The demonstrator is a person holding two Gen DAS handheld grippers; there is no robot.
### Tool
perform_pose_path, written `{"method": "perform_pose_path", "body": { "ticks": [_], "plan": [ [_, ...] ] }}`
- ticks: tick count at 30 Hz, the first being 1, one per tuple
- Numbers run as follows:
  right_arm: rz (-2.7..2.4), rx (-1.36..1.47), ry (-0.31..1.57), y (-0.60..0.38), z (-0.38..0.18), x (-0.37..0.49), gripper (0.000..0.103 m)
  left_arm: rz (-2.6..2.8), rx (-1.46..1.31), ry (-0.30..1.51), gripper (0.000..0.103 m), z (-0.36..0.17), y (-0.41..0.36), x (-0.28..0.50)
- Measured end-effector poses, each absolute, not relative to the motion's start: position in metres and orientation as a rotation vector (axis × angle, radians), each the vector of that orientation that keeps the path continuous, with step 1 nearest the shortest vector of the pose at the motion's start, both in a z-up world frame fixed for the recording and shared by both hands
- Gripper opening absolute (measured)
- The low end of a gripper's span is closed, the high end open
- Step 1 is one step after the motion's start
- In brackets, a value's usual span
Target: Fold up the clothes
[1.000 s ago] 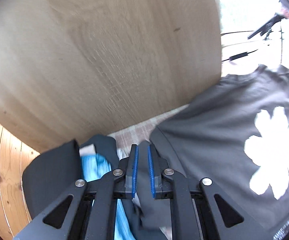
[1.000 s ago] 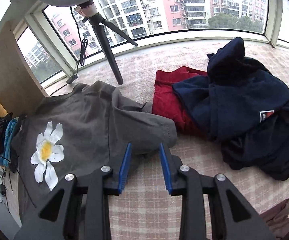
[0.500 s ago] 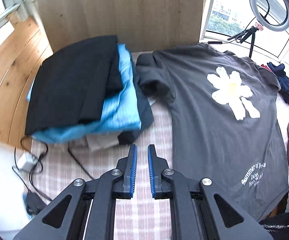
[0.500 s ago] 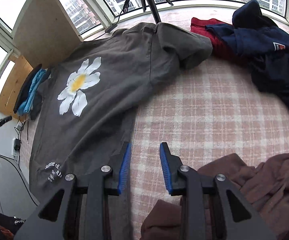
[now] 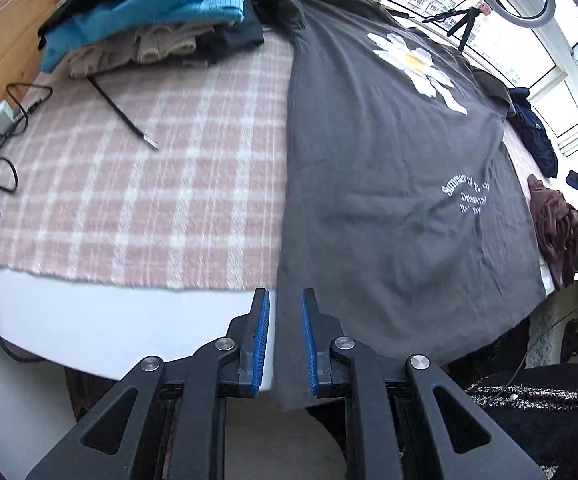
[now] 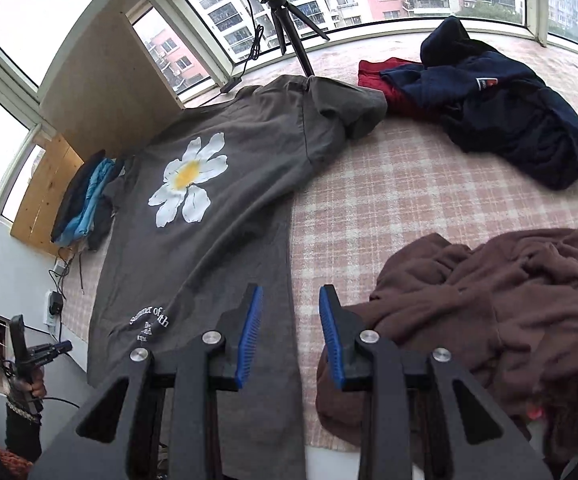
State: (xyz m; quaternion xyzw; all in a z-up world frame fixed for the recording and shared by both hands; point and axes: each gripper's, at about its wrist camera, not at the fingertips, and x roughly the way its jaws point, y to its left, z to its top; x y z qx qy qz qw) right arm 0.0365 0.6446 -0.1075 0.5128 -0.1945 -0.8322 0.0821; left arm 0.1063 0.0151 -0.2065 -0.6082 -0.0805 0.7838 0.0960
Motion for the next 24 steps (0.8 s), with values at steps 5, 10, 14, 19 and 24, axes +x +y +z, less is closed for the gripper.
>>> {"method": "perform_pose_path", "body": {
  "ticks": [5,10,14,19,24],
  "plan": [
    [-2.582,1.494,-0.513,0.644,-0.067,0.055,0.029,2.323,-1.762,-0.195,0.015,-0.212,0.016,0.115],
    [-2.666,1.439,-0.309,0.650,-0.030,0.043,0.029,2.342,-1.627,-0.135,0.015,-0.184,0.045,0.092],
    [-2.724,1.388,-0.143,0.655,0.000,0.033,0.035,2.325,-1.511,-0.040,0.015,-0.156,0.098,0.054],
    [-2.703,1.399,0.067,0.672,-0.019,-0.011,0.038,2.266,-1.442,0.034,0.015,-0.133,0.181,-0.016],
    [-2.550,1.433,0.295,0.683,-0.083,-0.085,0.038,2.187,-1.426,0.071,0.018,-0.128,0.278,-0.071]
  ]
}}
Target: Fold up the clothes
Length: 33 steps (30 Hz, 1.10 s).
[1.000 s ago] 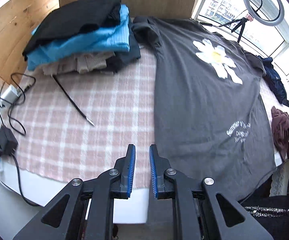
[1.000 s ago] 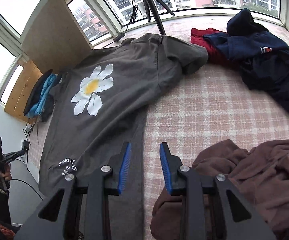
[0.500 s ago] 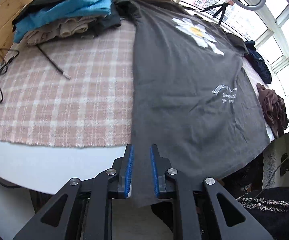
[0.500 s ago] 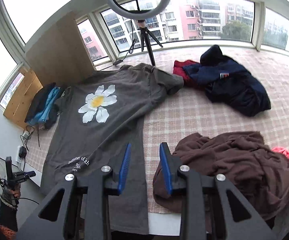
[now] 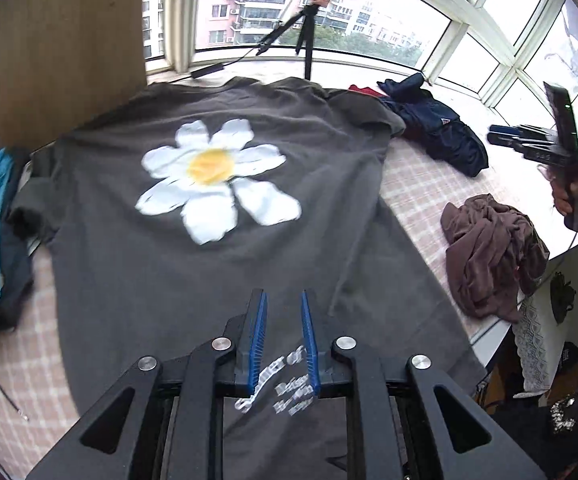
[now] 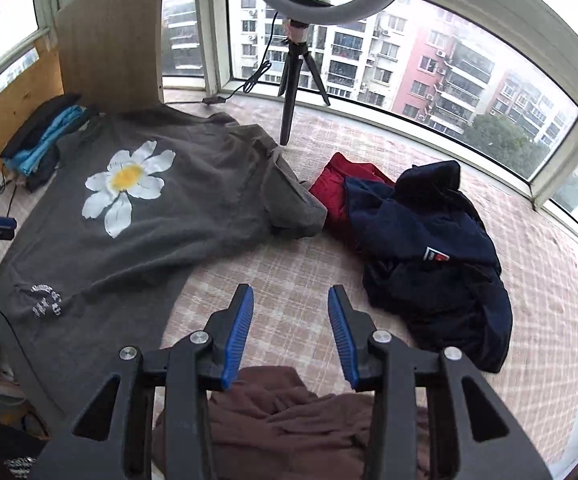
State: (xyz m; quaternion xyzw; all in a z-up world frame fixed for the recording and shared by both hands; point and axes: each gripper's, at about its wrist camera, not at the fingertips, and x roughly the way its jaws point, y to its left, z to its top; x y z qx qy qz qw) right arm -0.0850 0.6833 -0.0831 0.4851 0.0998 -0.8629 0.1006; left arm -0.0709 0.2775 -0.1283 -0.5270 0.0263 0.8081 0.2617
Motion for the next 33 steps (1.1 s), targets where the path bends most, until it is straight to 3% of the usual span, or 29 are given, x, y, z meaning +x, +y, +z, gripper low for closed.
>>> {"method": "perform_pose_path", "body": {
  "ticks": [3,5,12,13,14,15,16,18,21,22,25,33],
  "plan": [
    [-2.472,1.383,0.422,0.684,-0.112,-0.124,0.046,2.128,-1.449,0.072,0.018,-0.141,0.324,-0.081],
    [-2.395,1.395,0.412,0.683,-0.118,-0.135,0.054,2.094,-1.479,0.051,0.018,-0.154,0.346,-0.085],
    [-2.130,1.422,0.379,0.681,-0.141,-0.175,0.054,2.071,-1.642,0.027,0.018,-0.186,0.369,-0.091],
    [-2.092,1.424,0.374,0.681,-0.145,-0.180,0.047,2.082,-1.651,0.028,0.018,-0.186,0.369,-0.092],
    [-2.054,1.426,0.369,0.680,-0.148,-0.186,0.013,2.093,-1.660,0.030,0.018,-0.186,0.368,-0.094],
    [-2.017,1.427,0.364,0.680,-0.151,-0.191,0.005,2.104,-1.669,0.031,0.018,-0.185,0.368,-0.095],
    [-1.979,1.428,0.360,0.680,-0.154,-0.197,0.004,2.114,-1.674,0.035,0.018,-0.185,0.369,-0.097],
    [-1.908,1.415,0.300,0.682,-0.151,-0.205,0.004,2.128,-1.665,0.053,0.018,-0.183,0.373,-0.103],
    [-1.931,1.295,-0.047,0.714,-0.103,-0.219,0.004,2.144,-1.654,0.071,0.018,-0.184,0.381,-0.121],
    [-2.030,1.322,-0.053,0.723,-0.105,-0.230,0.005,2.151,-1.652,0.082,0.018,-0.186,0.385,-0.130],
    [-2.314,1.404,-0.056,0.748,-0.112,-0.264,0.032,2.169,-1.648,0.118,0.018,-0.191,0.397,-0.157],
    [-2.121,1.506,-0.204,0.748,-0.185,-0.216,0.034,2.169,-1.632,0.271,0.021,-0.198,0.436,-0.242]
  ]
}}
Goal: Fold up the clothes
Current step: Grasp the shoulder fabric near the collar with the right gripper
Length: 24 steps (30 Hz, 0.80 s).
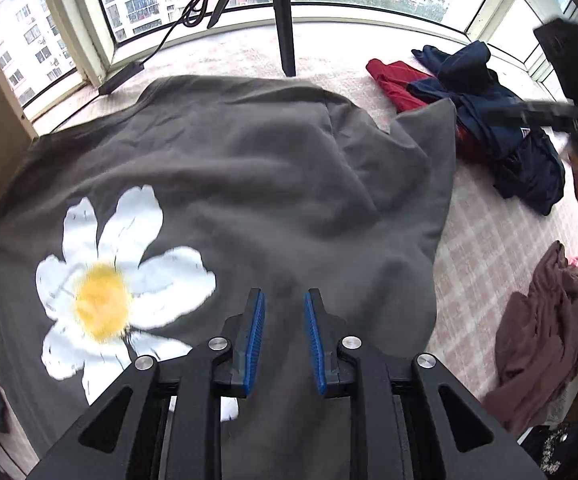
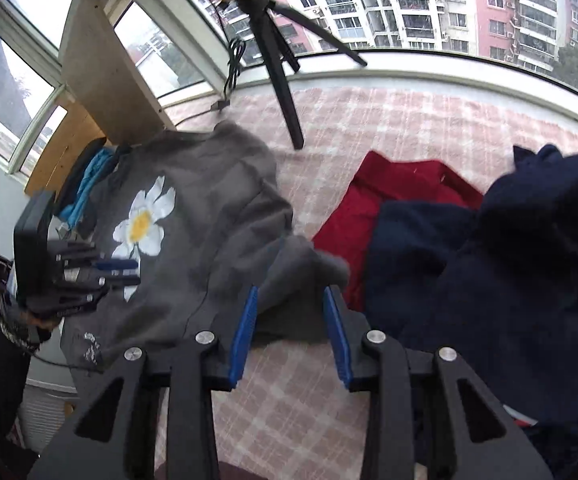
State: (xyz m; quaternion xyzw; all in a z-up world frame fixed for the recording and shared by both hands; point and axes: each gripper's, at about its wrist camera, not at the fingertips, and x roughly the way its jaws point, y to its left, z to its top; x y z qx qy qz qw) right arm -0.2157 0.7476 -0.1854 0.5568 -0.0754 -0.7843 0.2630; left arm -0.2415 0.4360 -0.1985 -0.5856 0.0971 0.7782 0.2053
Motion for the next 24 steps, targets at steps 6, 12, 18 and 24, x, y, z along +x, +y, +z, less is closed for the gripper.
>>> {"method": "perform_pose_path", "body": {
  "ticks": [6,12,18,24],
  "plan": [
    [-2.075,1.517,-0.143,0.722,-0.222,-0.188,0.034,2.139,-1.622,0.330,0.021,-0.204,0.461,-0.292],
    [-2.111,1.475,-0.101,0.711,-0.226,-0.190,0.034,2.140,-1.654,0.218,0.023,-0.209,0.477,-0.348],
    [-2.146,1.433,-0.059,0.700,-0.231,-0.191,0.017,2.165,-1.665,0.204,0.030,-0.224,0.507,-0.382],
    [-2.169,1.399,-0.030,0.692,-0.234,-0.193,0.017,2.248,-1.454,0.356,0.029,-0.219,0.517,-0.360]
  ]
}}
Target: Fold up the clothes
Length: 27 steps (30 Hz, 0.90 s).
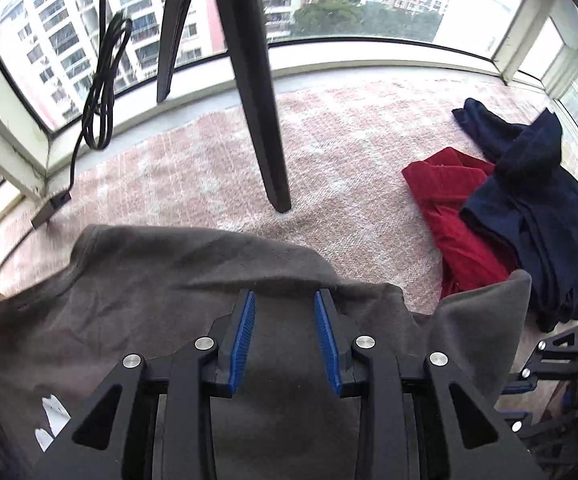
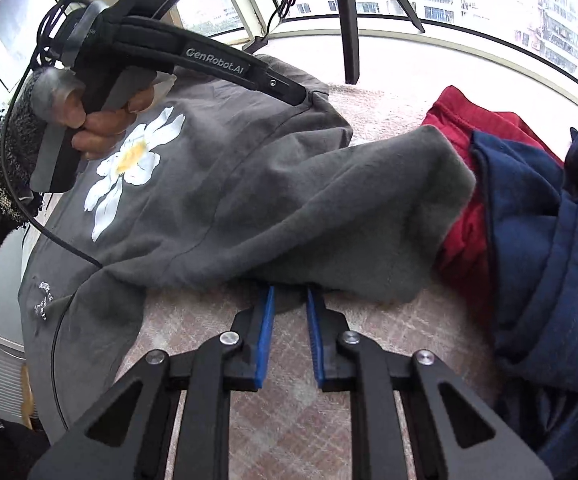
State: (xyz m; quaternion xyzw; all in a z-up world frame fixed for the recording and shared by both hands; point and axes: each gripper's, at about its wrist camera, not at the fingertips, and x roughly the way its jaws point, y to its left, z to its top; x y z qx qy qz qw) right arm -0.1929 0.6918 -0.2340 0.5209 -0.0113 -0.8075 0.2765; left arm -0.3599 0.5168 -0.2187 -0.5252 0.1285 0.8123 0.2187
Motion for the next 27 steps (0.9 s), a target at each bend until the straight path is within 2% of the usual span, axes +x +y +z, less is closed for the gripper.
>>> {"method": "perform_pose_path", "body": {
  "ticks": [2,9,12,14,18,23,26,27],
  "plan": [
    [-2.166,1.399,-0.035,0.693,-0.234,-0.193,0.017,2.226,-1.350,0.429,0.030,-0.215,0.518,-0.350],
    [-2.156,1.393,-0.046,0.696,-0.235,-0.193,0.017,2.139,-1.314,0.606,0.029,-0.227,0.539,-0.366],
    [-2.154,1.391,-0.069,0.699,-0.236,-0.193,0.017,2.049,-1.338,0.641,0.002,-0.238,0.548,-0.368],
    [-2.154,1.390,-0.076,0.699,-0.235,-0.193,0.017,2.049,-1.323,0.669,0.001,-0.240,0.551,-0.365],
    [-2.161,1.388,-0.064,0.696,-0.235,-0.194,0.017,2.075,-1.369,0.611,0.001,-0.232,0.546,-0.371],
    [-2.123,1.377,-0.081,0.692,-0.232,-0.193,0.043,2.167,-1.329,0.478,0.000,-0.196,0.525,-0.377],
    [-2.171,1.334,0.015,0.682,-0.231,-0.190,0.041,2.194,-1.321,0.449,0.000,-0.183,0.516,-0.378],
    [-2.177,1.325,0.038,0.680,-0.231,-0.190,0.038,2.202,-1.314,0.460,0.000,-0.180,0.514,-0.378]
  ]
}}
